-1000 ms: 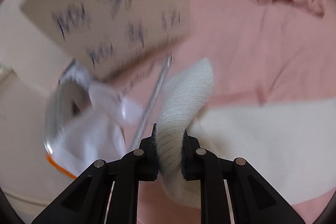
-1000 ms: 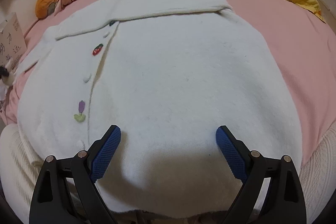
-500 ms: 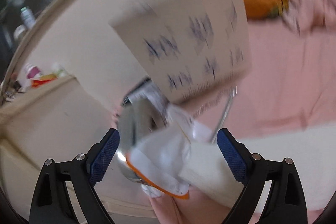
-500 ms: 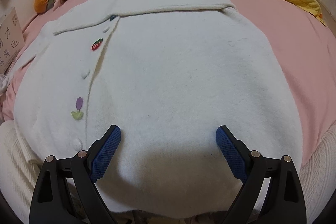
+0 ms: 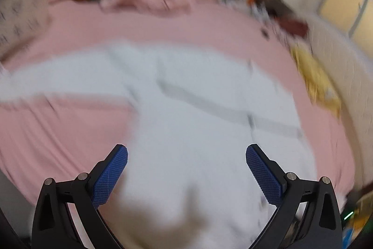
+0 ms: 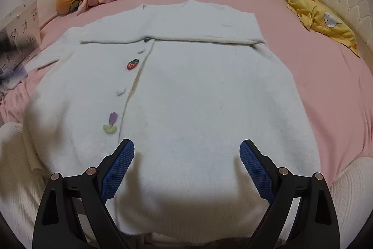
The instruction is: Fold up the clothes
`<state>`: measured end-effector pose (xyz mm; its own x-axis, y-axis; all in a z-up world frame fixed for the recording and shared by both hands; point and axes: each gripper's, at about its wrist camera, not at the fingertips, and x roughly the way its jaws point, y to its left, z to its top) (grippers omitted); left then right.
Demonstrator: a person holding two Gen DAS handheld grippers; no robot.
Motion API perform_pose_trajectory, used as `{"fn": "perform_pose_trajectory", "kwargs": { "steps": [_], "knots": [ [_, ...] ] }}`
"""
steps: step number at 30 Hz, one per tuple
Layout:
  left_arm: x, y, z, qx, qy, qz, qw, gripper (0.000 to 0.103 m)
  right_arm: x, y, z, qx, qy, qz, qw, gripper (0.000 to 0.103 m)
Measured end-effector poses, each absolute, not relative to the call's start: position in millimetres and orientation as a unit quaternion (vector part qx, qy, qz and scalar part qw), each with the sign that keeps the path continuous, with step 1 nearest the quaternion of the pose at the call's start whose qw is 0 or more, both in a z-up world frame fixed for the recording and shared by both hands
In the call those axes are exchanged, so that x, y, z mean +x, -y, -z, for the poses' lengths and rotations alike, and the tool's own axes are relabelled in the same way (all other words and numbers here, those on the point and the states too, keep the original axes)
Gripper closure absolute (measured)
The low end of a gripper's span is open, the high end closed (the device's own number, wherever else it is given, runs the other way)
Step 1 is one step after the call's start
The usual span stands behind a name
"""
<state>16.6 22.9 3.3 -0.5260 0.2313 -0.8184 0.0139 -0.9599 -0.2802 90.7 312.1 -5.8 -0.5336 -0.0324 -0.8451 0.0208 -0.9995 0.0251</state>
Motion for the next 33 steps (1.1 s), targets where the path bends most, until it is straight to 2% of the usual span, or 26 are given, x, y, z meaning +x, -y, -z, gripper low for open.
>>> {"fn": "perform_pose_trajectory", "kwargs": {
  "steps": [2,3,5,6,13,24,33],
  "knots": [
    [42,-60,40,-0.527,0.124,-0.839,0.055,0.001,94,-319,6,0.485,0.017,0.874,0.016,0.011],
    [46,-72,49,-0.544,0.093,-0.832,0.046,0.003,96,-324,7,0.487,0.023,0.873,0.017,0.011],
    [50,-95,50,-0.554,0.026,-0.831,0.040,0.003,100,-333,10,0.491,0.039,0.870,0.012,0.010],
    [53,-98,46,-0.545,0.020,-0.837,0.043,0.003,101,-336,10,0.493,0.050,0.869,0.013,0.010],
    [62,-100,41,-0.535,0.017,-0.844,0.043,0.003,103,-350,4,0.480,0.088,0.873,0.012,0.010],
    [53,-102,50,-0.546,0.027,-0.836,0.042,0.003,104,-342,4,0.481,0.073,0.874,0.018,0.010],
    [41,-86,60,-0.553,0.086,-0.828,0.037,0.001,75,-340,-3,0.468,0.107,0.874,0.075,0.010]
  ]
}}
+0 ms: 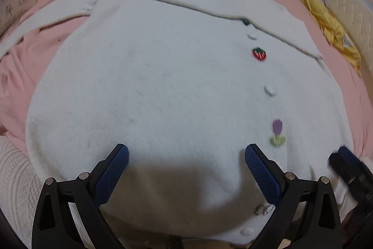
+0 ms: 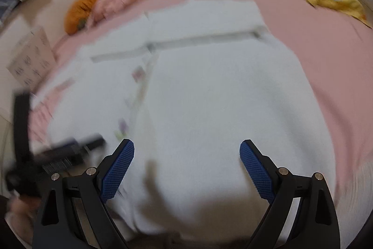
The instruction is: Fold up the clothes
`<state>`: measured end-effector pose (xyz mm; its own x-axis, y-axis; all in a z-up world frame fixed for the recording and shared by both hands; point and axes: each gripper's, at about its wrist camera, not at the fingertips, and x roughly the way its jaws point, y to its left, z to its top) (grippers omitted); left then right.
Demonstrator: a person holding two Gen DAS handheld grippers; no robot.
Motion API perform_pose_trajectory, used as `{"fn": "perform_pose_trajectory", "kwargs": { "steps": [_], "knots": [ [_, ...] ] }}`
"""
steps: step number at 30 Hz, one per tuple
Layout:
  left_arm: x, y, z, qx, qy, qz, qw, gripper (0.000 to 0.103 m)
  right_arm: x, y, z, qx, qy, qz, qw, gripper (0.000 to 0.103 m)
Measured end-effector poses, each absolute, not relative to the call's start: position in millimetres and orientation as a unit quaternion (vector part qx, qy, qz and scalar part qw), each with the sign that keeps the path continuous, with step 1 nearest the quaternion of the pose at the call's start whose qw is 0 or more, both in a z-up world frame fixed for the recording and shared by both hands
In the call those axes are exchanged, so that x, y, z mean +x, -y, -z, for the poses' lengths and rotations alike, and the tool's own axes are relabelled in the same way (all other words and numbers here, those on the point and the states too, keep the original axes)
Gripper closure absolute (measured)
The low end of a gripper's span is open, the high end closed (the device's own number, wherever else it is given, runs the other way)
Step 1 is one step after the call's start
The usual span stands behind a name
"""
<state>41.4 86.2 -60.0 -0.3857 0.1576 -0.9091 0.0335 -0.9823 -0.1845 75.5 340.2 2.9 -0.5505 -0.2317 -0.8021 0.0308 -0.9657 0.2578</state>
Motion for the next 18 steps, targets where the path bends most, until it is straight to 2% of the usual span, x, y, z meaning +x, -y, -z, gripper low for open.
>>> {"fn": "perform_pose_trajectory", "kwargs": {
  "steps": [3,8,11,13,16,18],
  "knots": [
    [39,-85,63,-0.554,0.096,-0.826,0.040,0.001,22,-318,-35,0.433,0.059,0.893,0.108,0.010],
    [36,-81,63,-0.552,0.110,-0.826,0.044,0.001,-94,-229,-50,0.465,-0.046,0.862,0.198,0.010],
    [35,-68,63,-0.547,0.152,-0.821,0.051,0.001,-138,-165,-30,0.478,-0.110,0.837,0.244,0.010],
    [34,-56,64,-0.542,0.191,-0.817,0.056,0.001,-162,-134,-10,0.493,-0.116,0.820,0.265,0.010],
    [34,-34,68,-0.526,0.271,-0.803,0.068,0.001,-186,-100,22,0.504,-0.145,0.808,0.269,0.011],
    [34,-24,70,-0.518,0.305,-0.795,0.074,0.001,-197,-88,52,0.519,-0.195,0.801,0.224,0.011]
  ]
}}
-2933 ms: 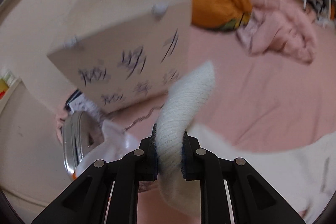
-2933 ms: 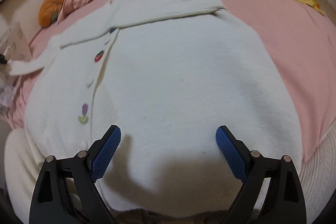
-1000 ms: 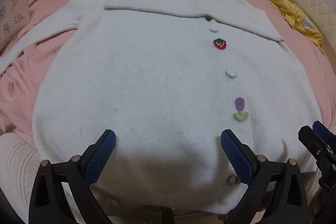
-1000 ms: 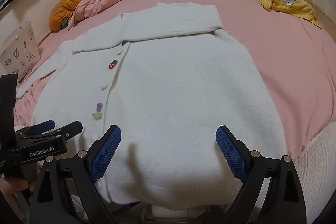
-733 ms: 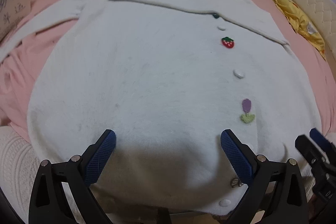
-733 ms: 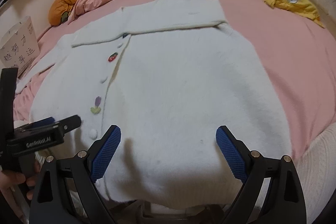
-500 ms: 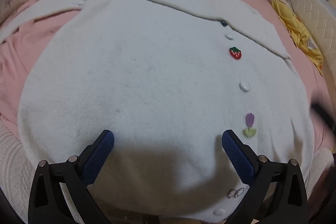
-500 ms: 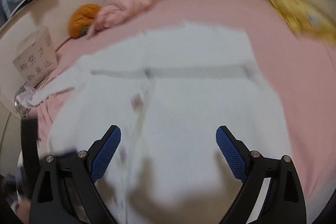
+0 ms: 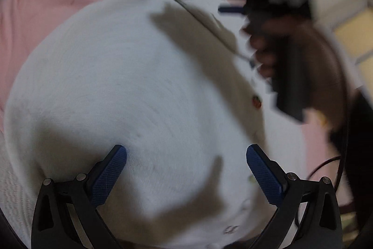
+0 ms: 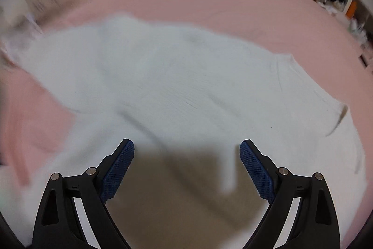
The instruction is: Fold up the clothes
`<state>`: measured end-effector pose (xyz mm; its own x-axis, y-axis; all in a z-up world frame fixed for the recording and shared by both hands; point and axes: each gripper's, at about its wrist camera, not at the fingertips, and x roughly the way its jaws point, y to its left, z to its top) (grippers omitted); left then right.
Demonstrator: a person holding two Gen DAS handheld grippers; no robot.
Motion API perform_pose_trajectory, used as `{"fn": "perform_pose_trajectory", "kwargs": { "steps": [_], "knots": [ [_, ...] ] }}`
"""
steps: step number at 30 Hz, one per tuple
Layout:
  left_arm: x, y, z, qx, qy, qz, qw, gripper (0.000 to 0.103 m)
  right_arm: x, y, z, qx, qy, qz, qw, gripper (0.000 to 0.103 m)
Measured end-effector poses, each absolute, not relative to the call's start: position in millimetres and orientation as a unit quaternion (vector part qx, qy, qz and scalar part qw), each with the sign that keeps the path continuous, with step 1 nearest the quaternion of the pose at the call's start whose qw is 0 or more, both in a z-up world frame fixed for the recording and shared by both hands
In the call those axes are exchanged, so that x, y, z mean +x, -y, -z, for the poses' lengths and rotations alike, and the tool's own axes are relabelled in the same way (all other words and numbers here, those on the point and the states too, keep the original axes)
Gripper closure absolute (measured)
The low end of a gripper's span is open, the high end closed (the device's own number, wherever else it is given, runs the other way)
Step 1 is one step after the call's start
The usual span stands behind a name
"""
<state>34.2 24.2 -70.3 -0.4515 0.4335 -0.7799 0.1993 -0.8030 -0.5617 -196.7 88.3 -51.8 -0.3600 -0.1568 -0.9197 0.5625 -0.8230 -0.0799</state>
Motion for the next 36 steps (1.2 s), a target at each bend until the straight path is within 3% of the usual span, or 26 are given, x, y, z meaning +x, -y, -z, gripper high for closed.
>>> {"fn": "perform_pose_trajectory", "kwargs": {
  "steps": [3,6,9,10,11,14,22,28,36],
  "knots": [
    [33,-25,72,-0.519,0.304,-0.795,0.074,0.001,-196,-96,61,0.511,-0.164,0.816,0.214,0.011],
    [32,-36,70,-0.526,0.273,-0.802,0.071,0.001,-192,-102,56,0.496,-0.148,0.829,0.213,0.030],
    [33,-40,70,-0.529,0.257,-0.806,0.068,0.001,-196,-118,48,0.504,-0.104,0.830,0.212,0.063],
    [33,-40,70,-0.529,0.259,-0.805,0.068,0.001,-197,-123,45,0.507,-0.089,0.831,0.212,0.080],
    [33,-39,70,-0.528,0.261,-0.805,0.069,0.001,-199,-129,43,0.509,-0.075,0.831,0.212,0.086],
    [34,-41,70,-0.529,0.260,-0.805,0.069,0.001,-200,-139,36,0.512,-0.045,0.831,0.212,0.092],
    [35,-59,68,-0.537,0.206,-0.816,0.062,0.001,-191,-196,-17,0.445,0.019,0.875,0.189,0.092],
    [39,-81,68,-0.546,0.131,-0.826,0.048,0.001,-194,-334,-56,0.411,0.053,0.906,0.084,0.092],
    [47,-93,73,-0.547,0.097,-0.831,0.034,0.001,-154,-558,-96,0.367,0.086,0.920,-0.105,0.092]
  ]
}}
